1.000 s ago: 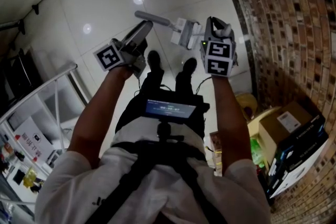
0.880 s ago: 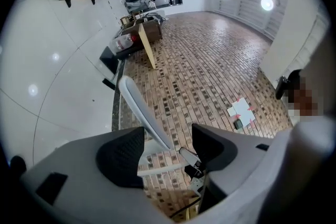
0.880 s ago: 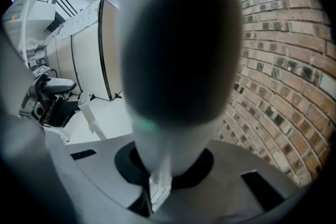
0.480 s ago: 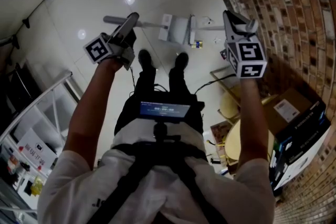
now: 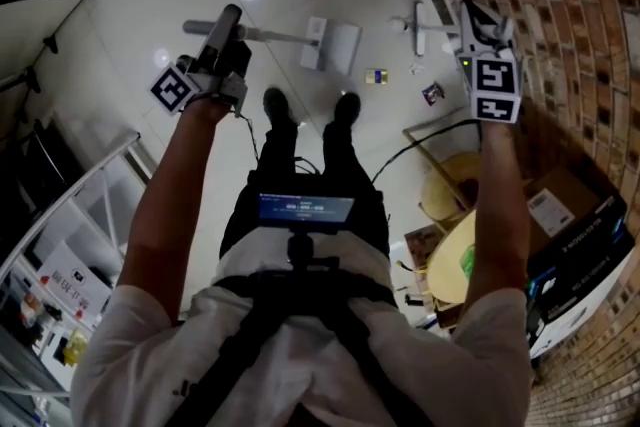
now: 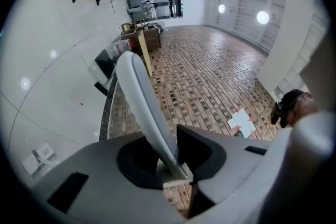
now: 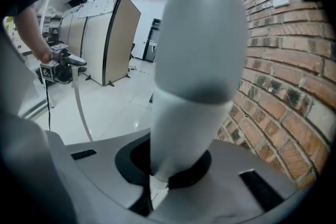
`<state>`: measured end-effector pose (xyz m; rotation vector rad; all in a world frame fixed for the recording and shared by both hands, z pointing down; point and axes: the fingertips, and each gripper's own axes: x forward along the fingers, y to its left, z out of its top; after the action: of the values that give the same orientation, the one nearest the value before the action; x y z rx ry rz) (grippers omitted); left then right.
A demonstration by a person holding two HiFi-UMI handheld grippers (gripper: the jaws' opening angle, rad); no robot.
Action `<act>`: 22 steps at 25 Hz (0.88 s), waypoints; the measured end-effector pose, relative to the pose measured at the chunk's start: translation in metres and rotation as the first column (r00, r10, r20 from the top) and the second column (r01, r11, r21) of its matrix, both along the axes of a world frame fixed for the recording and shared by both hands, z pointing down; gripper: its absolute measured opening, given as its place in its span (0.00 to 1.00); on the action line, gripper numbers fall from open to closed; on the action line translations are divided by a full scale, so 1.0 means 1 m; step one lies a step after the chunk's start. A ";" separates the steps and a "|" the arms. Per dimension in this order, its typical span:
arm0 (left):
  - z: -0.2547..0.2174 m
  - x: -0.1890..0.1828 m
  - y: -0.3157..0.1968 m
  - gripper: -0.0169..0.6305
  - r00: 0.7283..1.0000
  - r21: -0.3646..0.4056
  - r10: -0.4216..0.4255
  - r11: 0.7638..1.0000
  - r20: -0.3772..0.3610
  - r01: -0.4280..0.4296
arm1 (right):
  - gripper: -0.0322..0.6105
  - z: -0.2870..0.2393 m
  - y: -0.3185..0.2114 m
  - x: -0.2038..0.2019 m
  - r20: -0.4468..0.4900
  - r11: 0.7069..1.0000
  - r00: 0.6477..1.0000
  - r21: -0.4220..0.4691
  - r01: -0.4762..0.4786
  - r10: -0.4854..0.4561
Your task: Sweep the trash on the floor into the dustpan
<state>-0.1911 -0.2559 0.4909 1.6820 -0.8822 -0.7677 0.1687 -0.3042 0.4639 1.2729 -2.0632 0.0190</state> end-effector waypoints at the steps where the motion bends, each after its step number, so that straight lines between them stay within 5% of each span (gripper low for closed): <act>1: 0.000 0.002 0.001 0.16 1.000 0.003 0.007 1.000 -0.002 -0.007 | 0.05 0.002 0.000 0.001 -0.013 1.000 1.000 0.005 -0.001 0.001; 5: 0.000 0.002 0.005 0.15 1.000 0.015 0.003 1.000 -0.005 -0.003 | 0.05 0.025 0.003 -0.003 -0.039 1.000 0.999 -0.006 0.010 -0.010; 8: -0.002 0.000 0.007 0.15 1.000 0.022 -0.017 1.000 -0.011 0.017 | 0.06 0.050 0.001 0.002 0.088 0.993 0.990 -0.049 -0.105 0.109; 11: 0.001 -0.003 0.011 0.14 0.999 0.008 -0.046 0.999 -0.020 0.046 | 0.08 0.047 -0.010 0.012 0.265 0.960 0.923 -0.062 -0.274 0.281; 14: 0.003 -0.006 0.016 0.14 0.998 -0.006 -0.062 0.998 -0.023 0.061 | 0.08 0.037 -0.017 0.011 0.345 0.939 0.876 -0.057 -0.338 0.336; 22: 0.007 -0.010 0.019 0.14 0.997 -0.019 -0.064 0.998 -0.029 0.064 | 0.08 0.016 0.016 -0.033 0.459 0.977 0.863 -0.115 -0.178 0.211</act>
<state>-0.2007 -0.2369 0.4983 1.6288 -0.9236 -0.8238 0.1358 -0.2878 0.4797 1.5431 -2.2929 0.5374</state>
